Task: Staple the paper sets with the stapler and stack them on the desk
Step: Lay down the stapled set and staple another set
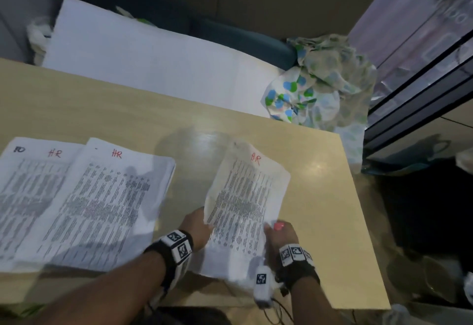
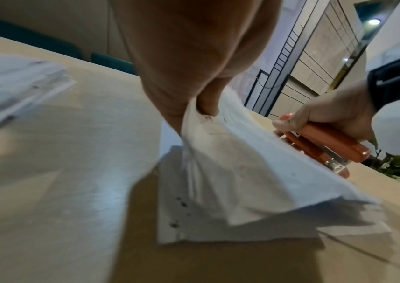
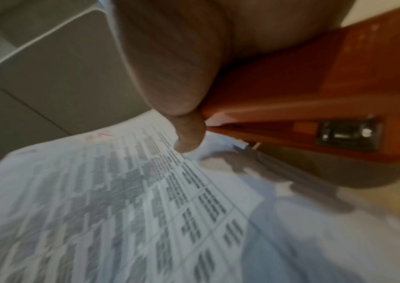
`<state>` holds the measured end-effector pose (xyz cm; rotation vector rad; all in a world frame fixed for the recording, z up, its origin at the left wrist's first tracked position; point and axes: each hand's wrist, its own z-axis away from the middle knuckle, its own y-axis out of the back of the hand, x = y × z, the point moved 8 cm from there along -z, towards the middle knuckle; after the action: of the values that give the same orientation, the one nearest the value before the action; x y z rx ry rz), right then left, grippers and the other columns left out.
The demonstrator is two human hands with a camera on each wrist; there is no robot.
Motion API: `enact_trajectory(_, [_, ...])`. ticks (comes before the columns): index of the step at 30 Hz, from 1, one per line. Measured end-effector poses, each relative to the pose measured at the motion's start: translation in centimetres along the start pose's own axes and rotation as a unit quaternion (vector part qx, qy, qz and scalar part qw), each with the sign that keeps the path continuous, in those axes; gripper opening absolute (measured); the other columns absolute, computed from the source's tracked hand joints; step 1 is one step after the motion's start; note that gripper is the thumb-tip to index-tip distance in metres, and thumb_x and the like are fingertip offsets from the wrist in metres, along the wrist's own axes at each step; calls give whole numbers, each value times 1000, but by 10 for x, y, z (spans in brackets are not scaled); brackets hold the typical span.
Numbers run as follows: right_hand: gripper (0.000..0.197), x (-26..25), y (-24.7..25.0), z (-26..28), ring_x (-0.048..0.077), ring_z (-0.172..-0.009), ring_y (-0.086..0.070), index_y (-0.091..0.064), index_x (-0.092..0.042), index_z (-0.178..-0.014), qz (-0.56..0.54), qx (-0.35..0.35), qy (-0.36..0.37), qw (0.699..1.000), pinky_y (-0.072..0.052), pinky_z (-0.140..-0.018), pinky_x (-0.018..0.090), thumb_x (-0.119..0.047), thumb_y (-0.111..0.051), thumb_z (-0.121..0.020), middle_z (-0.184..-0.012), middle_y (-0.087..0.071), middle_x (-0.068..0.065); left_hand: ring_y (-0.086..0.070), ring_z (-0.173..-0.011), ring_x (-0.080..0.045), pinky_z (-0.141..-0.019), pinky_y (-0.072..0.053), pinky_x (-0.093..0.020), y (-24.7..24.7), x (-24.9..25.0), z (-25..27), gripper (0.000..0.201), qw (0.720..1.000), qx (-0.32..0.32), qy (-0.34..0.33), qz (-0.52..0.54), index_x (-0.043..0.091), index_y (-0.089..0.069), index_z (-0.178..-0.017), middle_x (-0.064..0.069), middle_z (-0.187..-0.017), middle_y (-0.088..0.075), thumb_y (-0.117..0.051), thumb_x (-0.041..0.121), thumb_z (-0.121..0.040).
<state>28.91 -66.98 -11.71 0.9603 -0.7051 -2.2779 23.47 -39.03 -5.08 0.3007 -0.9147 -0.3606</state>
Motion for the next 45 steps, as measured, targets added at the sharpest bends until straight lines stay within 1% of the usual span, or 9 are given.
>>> enact_trajectory(5, [35,-78,36,28,27,-73,-57,-57,-2,-75,-15,53,57,997,-49,-77,37,-30,-55,-95,-74,-61,14,-50,-124,-27,-103,-38,-34,33,-11,3,43,999,20,-5,27,7,-45,-131,-12,-136,-53,-58,9,-90])
enact_trajectory(7, [34,-80,35,19,29,-89,-61,-64,-1,-97,14,32,47,998,-50,-84,34,-33,-51,-97,-101,-66,20,-53,-121,-27,-101,-40,-33,40,-19,1,44,999,39,-6,26,10,-46,-131,-10,-133,-56,-58,7,-89])
enact_trajectory(10, [44,-63,20,12,21,-97,-59,-59,-7,-128,21,8,-6,1000,-46,-72,18,-35,-60,-94,-129,-62,14,-59,-110,-25,-93,-47,-28,43,-24,0,39,997,71,-12,-4,14,-48,-126,-9,-126,-62,-55,5,-88])
enact_trajectory(13, [44,-57,0,17,25,-114,-63,-62,-8,-127,69,-10,-19,997,-46,-79,23,-35,-61,-92,-129,-64,12,-51,-119,-26,-93,-39,-22,40,-27,-4,42,993,90,-4,-75,9,-46,-129,-10,-132,-54,-59,11,-89])
enact_trajectory(16, [46,-53,-12,23,28,-117,-62,-62,-8,-126,79,-13,-40,996,-48,-87,28,-38,-61,-92,-127,-65,12,-39,-124,-26,-105,-37,-33,33,-35,-8,48,982,106,2,-155,13,-45,-128,-8,-136,-42,-63,26,-86])
enact_trajectory(24, [44,-58,-1,27,28,-115,-59,-65,-15,-118,198,28,-9,980,-46,-91,30,-49,-49,-95,-123,-67,10,-31,-128,-27,-103,-40,-40,8,-27,-17,56,984,73,16,-159,17,-36,-132,-6,-140,-31,-62,30,-84])
enact_trajectory(28, [51,-46,1,21,30,-123,-54,-60,-12,-129,148,14,-43,988,-45,-97,34,-47,-56,-92,-129,-62,11,-28,-132,-28,-105,-38,-41,10,-26,-22,63,986,65,40,-148,14,-28,-139,-9,-144,-27,-58,31,-87])
enact_trajectory(38, [46,-48,-4,30,24,-106,-64,-62,-7,-126,34,-18,-59,998,-49,-89,28,-34,-67,-88,-126,-65,11,-62,-100,-26,-85,-52,-34,15,-37,-25,35,991,81,89,-64,15,-60,-115,-6,-112,-67,-57,32,-85])
enact_trajectory(45, [37,-47,-22,27,25,-74,-70,-65,-7,-115,10,-40,-35,999,-61,-79,41,-26,-68,-84,-94,-75,17,-59,-94,-26,-79,-55,-35,30,-38,-29,29,988,100,99,-68,19,-65,-95,-9,-112,-58,-57,33,-71])
